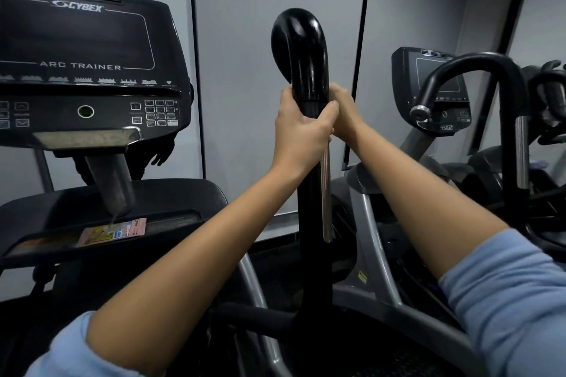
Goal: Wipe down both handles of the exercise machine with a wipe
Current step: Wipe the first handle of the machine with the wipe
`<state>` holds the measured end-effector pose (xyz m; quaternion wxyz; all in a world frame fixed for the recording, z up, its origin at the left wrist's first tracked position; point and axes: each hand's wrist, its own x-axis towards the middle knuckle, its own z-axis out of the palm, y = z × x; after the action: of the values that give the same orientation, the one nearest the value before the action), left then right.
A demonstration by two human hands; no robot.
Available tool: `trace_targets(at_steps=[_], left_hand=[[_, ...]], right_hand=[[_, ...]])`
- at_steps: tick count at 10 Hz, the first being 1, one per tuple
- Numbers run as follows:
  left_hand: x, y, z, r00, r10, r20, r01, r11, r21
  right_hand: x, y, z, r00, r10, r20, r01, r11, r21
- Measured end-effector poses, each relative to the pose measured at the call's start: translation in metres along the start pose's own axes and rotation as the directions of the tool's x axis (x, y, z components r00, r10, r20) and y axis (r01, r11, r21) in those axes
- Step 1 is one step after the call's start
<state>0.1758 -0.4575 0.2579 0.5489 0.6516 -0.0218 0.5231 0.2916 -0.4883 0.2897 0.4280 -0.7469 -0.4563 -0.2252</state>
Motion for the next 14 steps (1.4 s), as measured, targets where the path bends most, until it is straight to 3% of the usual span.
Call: trace_targets(at_steps=[1,2,3,4,5,6,7,8,9,10,11,12,13,14], left_hand=[[-0.002,0.002,-0.001,1.000,-0.005,0.019,0.005,1.000,0.002],[-0.005,0.009,-0.002,0.999,-0.023,0.031,0.023,1.000,0.003],[-0.008,0.017,-0.008,0.993,-0.057,0.108,0.056,0.998,0.009],[-0.009,0.029,-0.018,0.973,-0.154,0.172,0.152,0.988,0.025],[-0.006,0.045,-0.032,0.999,-0.045,-0.002,0.045,0.998,-0.035],[-0.002,0.060,-0.040,0.972,0.234,0.036,-0.237,0.963,0.126],[-0.003,0.076,-0.042,0.951,0.284,0.121,-0.296,0.951,0.093],[-0.008,0.084,-0.051,0.957,0.265,0.121,-0.263,0.964,-0.032],[-0.011,0.078,-0.065,0.981,0.157,0.111,-0.153,0.987,-0.048],[-0.010,0.074,-0.074,0.993,0.081,0.086,-0.083,0.996,0.014],[-0.013,0.080,-0.072,0.956,0.032,0.292,-0.036,0.999,0.008],[-0.018,0.087,-0.066,0.877,0.024,0.480,-0.013,1.000,-0.027],[-0.027,0.075,-0.064,0.942,0.021,0.336,-0.026,1.000,0.011],[-0.049,0.036,-0.063,0.975,-0.146,0.168,0.135,0.988,0.071]], right_hand=[[-0.007,0.012,-0.005,1.000,0.023,0.003,-0.022,0.986,-0.164],[-0.016,0.009,-0.019,0.975,0.218,-0.041,-0.222,0.963,-0.151],[-0.021,-0.011,-0.044,0.862,0.505,-0.034,-0.474,0.829,0.297],[-0.021,-0.038,-0.074,0.834,0.544,-0.094,-0.403,0.716,0.570],[-0.029,-0.070,-0.091,0.909,0.282,-0.307,-0.139,0.900,0.414],[-0.049,-0.102,-0.098,0.948,-0.028,-0.317,0.111,0.962,0.249],[-0.069,-0.126,-0.109,0.980,-0.121,-0.155,0.176,0.894,0.411],[-0.077,-0.133,-0.116,0.999,-0.021,-0.041,0.032,0.952,0.304],[-0.081,-0.122,-0.122,0.973,0.232,0.013,-0.221,0.906,0.361],[-0.090,-0.111,-0.115,0.871,0.316,-0.376,-0.201,0.927,0.316],[-0.114,-0.117,-0.089,0.886,0.065,-0.458,0.043,0.974,0.222],[-0.134,-0.119,-0.064,0.985,0.032,-0.172,0.033,0.932,0.362],[-0.136,-0.109,-0.060,0.960,0.211,-0.186,-0.063,0.807,0.588],[-0.122,-0.102,-0.061,0.889,0.207,-0.409,-0.006,0.897,0.441]])
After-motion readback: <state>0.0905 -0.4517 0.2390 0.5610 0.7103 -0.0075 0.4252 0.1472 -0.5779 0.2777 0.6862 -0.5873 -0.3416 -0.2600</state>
